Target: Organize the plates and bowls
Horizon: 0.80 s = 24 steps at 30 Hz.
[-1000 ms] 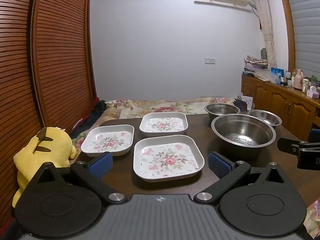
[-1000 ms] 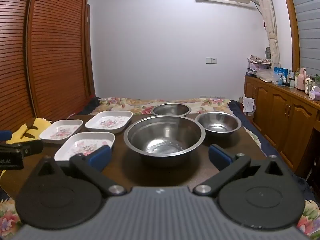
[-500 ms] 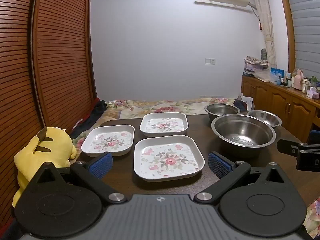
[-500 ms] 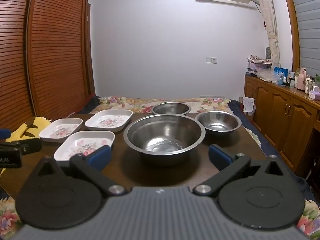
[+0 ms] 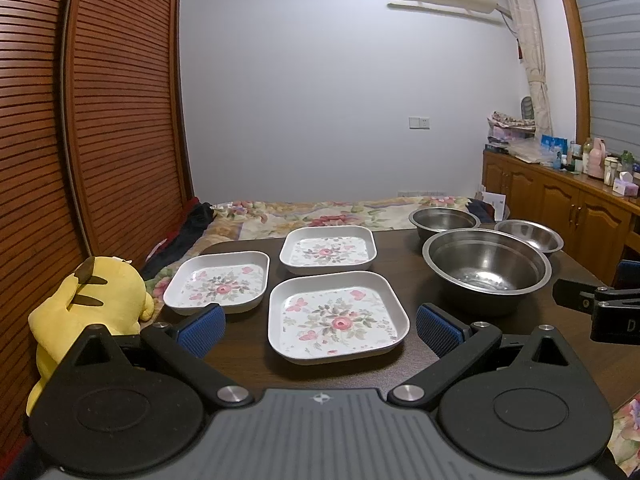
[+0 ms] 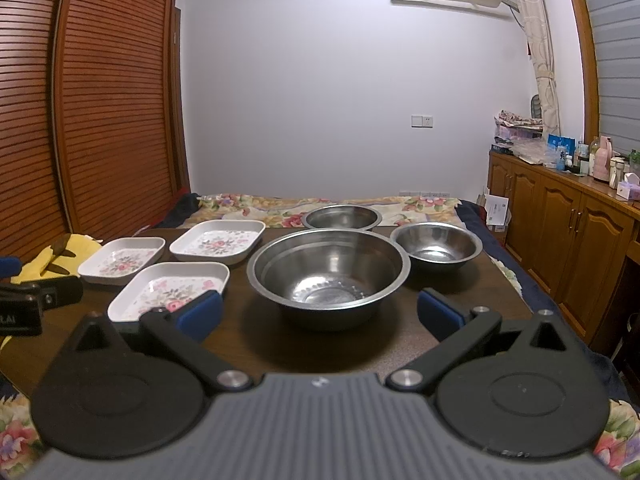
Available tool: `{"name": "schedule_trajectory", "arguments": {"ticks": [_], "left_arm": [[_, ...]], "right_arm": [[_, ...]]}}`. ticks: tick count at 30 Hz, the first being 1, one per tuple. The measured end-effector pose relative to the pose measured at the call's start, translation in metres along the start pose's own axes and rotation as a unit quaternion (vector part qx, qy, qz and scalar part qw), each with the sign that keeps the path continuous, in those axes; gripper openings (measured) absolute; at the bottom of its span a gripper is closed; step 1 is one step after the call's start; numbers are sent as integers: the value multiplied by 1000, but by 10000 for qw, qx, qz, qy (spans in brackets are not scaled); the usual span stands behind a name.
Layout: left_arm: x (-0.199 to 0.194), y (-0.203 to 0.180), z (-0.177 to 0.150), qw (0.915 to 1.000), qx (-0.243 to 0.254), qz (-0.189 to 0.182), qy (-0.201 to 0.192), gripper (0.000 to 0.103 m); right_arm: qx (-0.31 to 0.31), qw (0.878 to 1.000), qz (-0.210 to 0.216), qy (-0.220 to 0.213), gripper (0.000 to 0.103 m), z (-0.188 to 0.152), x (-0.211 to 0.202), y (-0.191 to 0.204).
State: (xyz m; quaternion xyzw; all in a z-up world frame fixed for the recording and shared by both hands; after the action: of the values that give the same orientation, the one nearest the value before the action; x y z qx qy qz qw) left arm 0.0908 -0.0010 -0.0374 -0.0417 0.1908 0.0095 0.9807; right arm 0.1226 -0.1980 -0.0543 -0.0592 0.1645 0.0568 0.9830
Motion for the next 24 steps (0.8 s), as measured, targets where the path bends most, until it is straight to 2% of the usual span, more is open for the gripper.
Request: {"name": "schedule_trajectory", "arguments": {"ticks": [24], "left_arm": [[-1, 0, 1, 10000, 6, -3, 0, 103]], "right_arm": [[-32, 10000, -15, -14, 103, -1, -1, 0]]}}
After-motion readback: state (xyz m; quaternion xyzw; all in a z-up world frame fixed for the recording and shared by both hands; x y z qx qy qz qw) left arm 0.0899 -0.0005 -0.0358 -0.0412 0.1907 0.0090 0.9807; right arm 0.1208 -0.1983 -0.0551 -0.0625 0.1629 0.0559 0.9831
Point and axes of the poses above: each gripper's, at about its wrist camera, not at the fingertips, and x roughly the way its jaws point, y to its left, z to its top, the point moved 10 cm from there along x, roughly the way its jaws point, and after that the axes turned 9 degrees about -x, right-handed, at the moved point
